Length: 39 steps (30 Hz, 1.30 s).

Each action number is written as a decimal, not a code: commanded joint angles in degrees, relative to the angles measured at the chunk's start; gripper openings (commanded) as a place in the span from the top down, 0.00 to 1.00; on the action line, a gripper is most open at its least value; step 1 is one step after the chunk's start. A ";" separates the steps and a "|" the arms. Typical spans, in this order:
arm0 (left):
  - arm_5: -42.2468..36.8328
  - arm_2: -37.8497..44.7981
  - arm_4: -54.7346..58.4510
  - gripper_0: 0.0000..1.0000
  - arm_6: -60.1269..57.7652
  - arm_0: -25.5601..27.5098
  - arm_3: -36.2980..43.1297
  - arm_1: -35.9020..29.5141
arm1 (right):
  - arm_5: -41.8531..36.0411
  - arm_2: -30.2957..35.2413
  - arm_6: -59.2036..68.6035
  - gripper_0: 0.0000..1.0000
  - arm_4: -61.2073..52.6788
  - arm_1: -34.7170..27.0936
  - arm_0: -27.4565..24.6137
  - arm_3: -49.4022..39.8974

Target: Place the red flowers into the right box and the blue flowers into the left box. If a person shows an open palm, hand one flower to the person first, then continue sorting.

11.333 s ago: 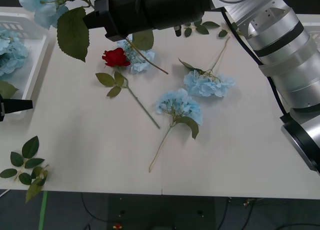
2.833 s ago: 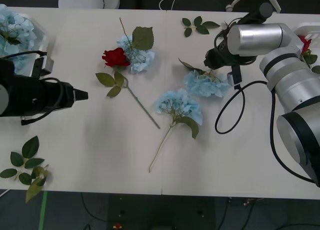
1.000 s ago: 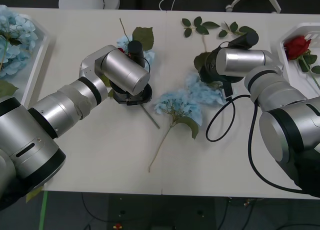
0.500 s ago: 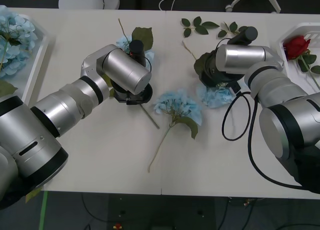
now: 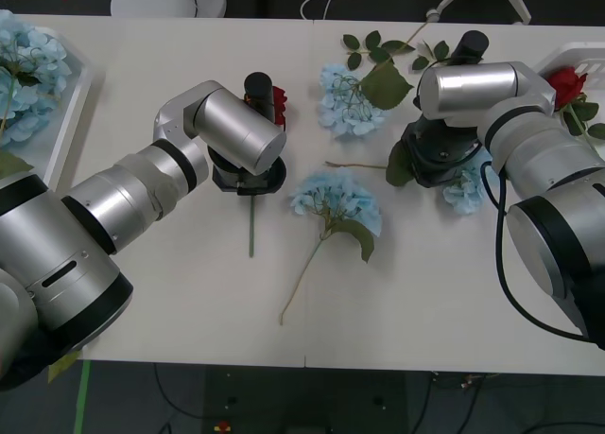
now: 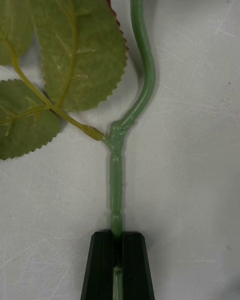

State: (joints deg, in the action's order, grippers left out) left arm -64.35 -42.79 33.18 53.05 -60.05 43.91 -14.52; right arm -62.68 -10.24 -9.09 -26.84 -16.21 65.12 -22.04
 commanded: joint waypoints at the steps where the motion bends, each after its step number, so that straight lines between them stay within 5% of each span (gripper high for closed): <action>1: -1.66 -1.69 -2.07 1.00 4.60 1.43 -3.57 -0.77 | -1.39 -1.81 -15.96 1.00 -2.43 -3.74 0.80 -3.27; 5: -3.68 -1.69 -2.77 1.00 4.87 1.25 -2.07 -2.00 | -3.59 -3.65 -34.51 1.00 -2.34 -5.76 2.64 -3.27; 10: -9.83 -0.28 -3.30 1.00 5.40 1.25 4.08 -5.43 | -7.81 -4.97 -41.62 1.00 -4.54 -7.26 3.17 -3.36; 11: -11.06 0.25 -3.12 1.00 5.57 1.25 5.57 -6.22 | -8.86 -5.15 -41.62 0.90 -5.42 -7.52 3.35 -3.27; 13: -14.23 1.65 -1.98 1.00 6.10 1.34 9.70 -8.33 | -12.29 -5.58 -41.01 0.31 -7.61 -8.14 3.87 -3.36; 16: -16.87 3.15 0.13 1.00 6.71 1.43 14.19 -10.79 | -16.25 -5.58 -38.02 0.00 -10.78 -9.10 5.19 -3.36; 21: -18.80 5.08 4.17 1.00 7.42 2.40 21.22 -14.66 | -20.38 -4.35 -27.30 0.00 -17.46 -10.86 8.44 -3.36; 27: -17.66 7.63 5.67 1.00 7.77 7.14 33.43 -18.79 | -15.81 -5.15 -10.34 0.00 -22.91 -13.50 10.20 -3.45; 39: -5.09 17.56 5.49 1.00 7.24 19.36 58.39 -20.64 | -12.11 -17.89 5.13 0.00 -28.88 -17.98 3.52 -15.05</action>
State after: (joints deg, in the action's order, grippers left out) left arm -73.43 -28.67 38.44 56.47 -43.20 96.50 -33.61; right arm -75.20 -26.90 -6.35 -54.22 -30.88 70.18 -31.54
